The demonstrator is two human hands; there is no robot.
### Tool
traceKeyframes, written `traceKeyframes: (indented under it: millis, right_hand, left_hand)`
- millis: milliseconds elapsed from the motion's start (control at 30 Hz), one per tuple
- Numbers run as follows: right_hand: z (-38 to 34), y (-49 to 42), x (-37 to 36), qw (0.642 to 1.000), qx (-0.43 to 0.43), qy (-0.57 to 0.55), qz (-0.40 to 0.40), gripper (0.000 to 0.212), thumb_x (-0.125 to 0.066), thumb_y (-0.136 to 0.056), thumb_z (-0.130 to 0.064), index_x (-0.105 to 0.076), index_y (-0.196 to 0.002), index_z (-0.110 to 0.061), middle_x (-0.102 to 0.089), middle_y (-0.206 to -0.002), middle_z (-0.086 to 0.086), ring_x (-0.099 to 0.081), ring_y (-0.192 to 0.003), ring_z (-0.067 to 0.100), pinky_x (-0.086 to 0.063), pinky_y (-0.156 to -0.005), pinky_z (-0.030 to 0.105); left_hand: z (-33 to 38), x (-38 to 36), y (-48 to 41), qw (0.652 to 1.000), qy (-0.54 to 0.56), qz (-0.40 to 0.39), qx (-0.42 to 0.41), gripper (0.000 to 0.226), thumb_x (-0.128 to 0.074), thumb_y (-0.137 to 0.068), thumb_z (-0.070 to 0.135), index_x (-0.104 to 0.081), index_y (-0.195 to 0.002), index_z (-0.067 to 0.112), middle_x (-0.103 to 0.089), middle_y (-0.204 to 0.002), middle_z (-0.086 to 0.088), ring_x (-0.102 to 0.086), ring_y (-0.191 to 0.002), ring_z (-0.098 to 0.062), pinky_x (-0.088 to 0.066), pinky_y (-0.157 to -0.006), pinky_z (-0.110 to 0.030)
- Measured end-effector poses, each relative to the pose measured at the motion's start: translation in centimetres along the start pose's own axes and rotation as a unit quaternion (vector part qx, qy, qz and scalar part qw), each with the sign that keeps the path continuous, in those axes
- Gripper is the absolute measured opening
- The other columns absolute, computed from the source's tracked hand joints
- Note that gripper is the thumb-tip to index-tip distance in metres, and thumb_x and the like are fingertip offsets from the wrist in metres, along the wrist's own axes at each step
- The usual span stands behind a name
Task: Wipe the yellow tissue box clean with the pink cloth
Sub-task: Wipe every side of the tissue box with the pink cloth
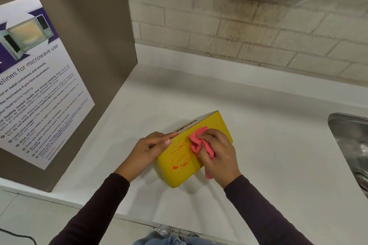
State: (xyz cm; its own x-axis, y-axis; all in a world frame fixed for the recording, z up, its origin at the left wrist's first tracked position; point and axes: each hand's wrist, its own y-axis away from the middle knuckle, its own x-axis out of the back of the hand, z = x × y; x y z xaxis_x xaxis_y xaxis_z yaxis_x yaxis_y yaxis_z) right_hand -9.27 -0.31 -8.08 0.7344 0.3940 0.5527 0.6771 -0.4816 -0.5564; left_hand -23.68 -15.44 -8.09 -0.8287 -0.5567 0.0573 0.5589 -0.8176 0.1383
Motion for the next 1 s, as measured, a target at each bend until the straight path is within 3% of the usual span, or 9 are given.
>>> traceKeyframes:
  millis: [233, 400, 500, 700, 833, 1000]
  right_hand:
    - [-0.1, -1.2, -0.5, 0.993, -0.105, -0.003, 0.054, 0.033, -0.050, -0.080, -0.025, -0.071, -0.097, -0.006, -0.064, -0.101, 0.003, -0.050, -0.094, -0.002, -0.037, -0.087, 0.005]
    - [-1.7, -0.3, -2.1, 0.999, -0.035, -0.014, 0.025, 0.028, -0.054, -0.081, -0.020, -0.071, -0.096, -0.003, -0.066, -0.098, 0.010, -0.055, -0.096, 0.012, -0.042, -0.088, 0.015]
    - [-1.2, 0.3, -1.5, 1.000, 0.005, -0.018, -0.006, 0.027, -0.054, -0.081, -0.018, -0.071, -0.097, -0.003, -0.066, -0.098, 0.010, -0.055, -0.097, 0.012, -0.041, -0.090, 0.014]
    - [-0.4, -0.7, -1.1, 0.987, -0.124, -0.063, 0.084, 0.024, -0.053, -0.078, -0.018, -0.070, -0.093, -0.011, -0.061, -0.096, -0.007, -0.053, -0.095, -0.009, -0.037, -0.084, 0.004]
    - [-1.3, -0.8, -2.0, 0.981, -0.145, -0.083, 0.095, 0.021, -0.055, -0.079, -0.016, -0.070, -0.094, -0.017, -0.060, -0.097, -0.018, -0.056, -0.095, -0.006, -0.039, -0.083, 0.006]
    - [-2.7, 0.1, -2.9, 0.995, -0.060, -0.062, 0.042, 0.025, -0.054, -0.079, -0.017, -0.070, -0.095, -0.009, -0.068, -0.098, 0.001, -0.057, -0.097, 0.007, -0.044, -0.088, 0.017]
  left_hand:
    - [0.1, 0.1, -0.2, 1.000, -0.017, 0.000, 0.012, 0.027, -0.053, -0.091, 0.026, -0.068, -0.113, 0.032, -0.062, -0.105, -0.005, -0.061, -0.101, -0.009, -0.045, -0.083, -0.019]
    - [0.2, 0.0, -0.2, 1.000, -0.005, 0.014, 0.010, 0.027, -0.053, -0.087, 0.035, -0.070, -0.108, 0.034, -0.065, -0.106, -0.002, -0.062, -0.102, -0.007, -0.046, -0.086, -0.021]
    - [0.3, 0.0, -0.1, 1.000, -0.001, 0.012, 0.009, 0.032, -0.053, -0.082, 0.041, -0.070, -0.108, 0.034, -0.065, -0.107, -0.003, -0.062, -0.102, -0.009, -0.047, -0.088, -0.023]
    - [0.1, -0.3, -0.1, 1.000, -0.008, -0.005, 0.005, 0.031, -0.054, -0.081, 0.039, -0.068, -0.109, 0.039, -0.060, -0.106, -0.005, -0.061, -0.100, -0.006, -0.047, -0.081, -0.017]
    - [0.1, -0.3, 0.0, 1.000, -0.006, -0.001, -0.002, 0.031, -0.055, -0.080, 0.040, -0.068, -0.108, 0.040, -0.060, -0.106, -0.007, -0.061, -0.098, -0.005, -0.047, -0.083, -0.016]
    - [0.1, -0.3, -0.3, 1.000, 0.001, 0.012, 0.002, 0.026, -0.052, -0.088, 0.035, -0.070, -0.107, 0.038, -0.061, -0.109, -0.009, -0.061, -0.103, -0.011, -0.046, -0.095, -0.027]
